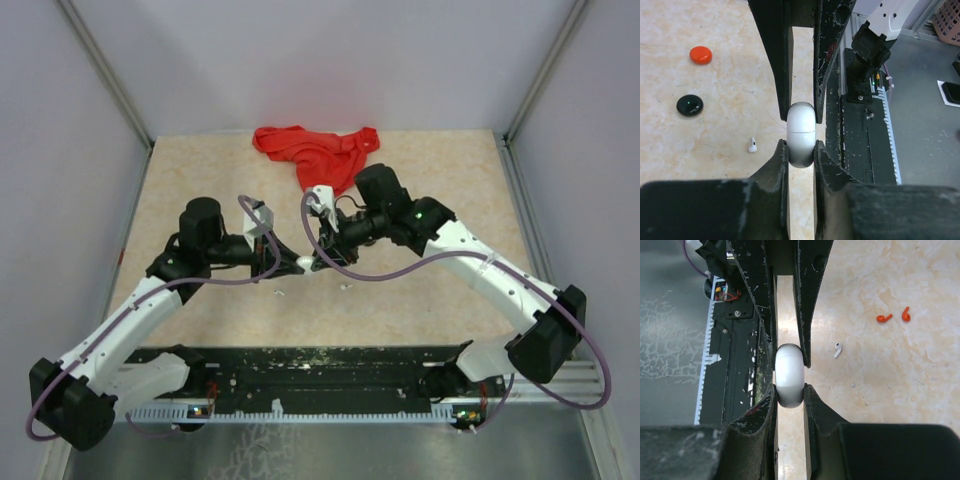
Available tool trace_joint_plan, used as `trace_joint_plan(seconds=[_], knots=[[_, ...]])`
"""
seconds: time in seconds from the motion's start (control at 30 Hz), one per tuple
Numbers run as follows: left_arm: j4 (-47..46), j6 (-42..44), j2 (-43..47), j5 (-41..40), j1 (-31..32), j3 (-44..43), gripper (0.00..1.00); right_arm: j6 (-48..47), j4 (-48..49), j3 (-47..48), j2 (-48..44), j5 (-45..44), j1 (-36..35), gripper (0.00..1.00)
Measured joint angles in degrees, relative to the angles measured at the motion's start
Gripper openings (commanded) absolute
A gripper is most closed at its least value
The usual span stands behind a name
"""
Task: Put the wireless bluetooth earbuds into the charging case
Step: Pick up the charging case at the center of the board.
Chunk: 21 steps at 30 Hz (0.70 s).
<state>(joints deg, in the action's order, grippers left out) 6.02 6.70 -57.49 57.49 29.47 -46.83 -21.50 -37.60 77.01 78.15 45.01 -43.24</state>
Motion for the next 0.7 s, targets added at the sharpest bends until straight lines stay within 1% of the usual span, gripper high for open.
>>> trace_joint_plan(seconds=[0.07,0.1,0.13,0.23,0.33,0.5,0.7], knots=[[0.3,0.3,0.0,-0.1,0.0,0.0,0.02,-0.2,-0.2,0.0,0.0,-0.2,0.0,0.07],[0.4,0.5,0.0,-0.1,0.0,0.0,0.01,-0.2,-0.2,0.0,0.0,-0.3,0.0,0.09],[0.5,0.7,0.0,-0.1,0.0,0.0,0.01,-0.4,-0.2,0.0,0.0,-0.4,-0.1,0.12],[0.2,1.4,0.4,-0.4,0.0,0.4,0.0,-0.5,-0.2,0.0,0.0,-0.7,-0.1,0.27],[-1.4,2.2,1.8,-0.7,0.0,2.0,0.0,-0.4,0.0,-0.1,-0.1,-0.9,-0.3,0.34],[-3.6,3.6,5.2,-0.6,0.0,5.5,0.01,0.2,1.2,-0.2,-1.0,-2.7,-0.5,0.38],[-4.4,4.1,6.3,0.3,0.0,6.9,0.01,2.1,5.0,-0.2,-2.1,-5.0,0.7,0.4]])
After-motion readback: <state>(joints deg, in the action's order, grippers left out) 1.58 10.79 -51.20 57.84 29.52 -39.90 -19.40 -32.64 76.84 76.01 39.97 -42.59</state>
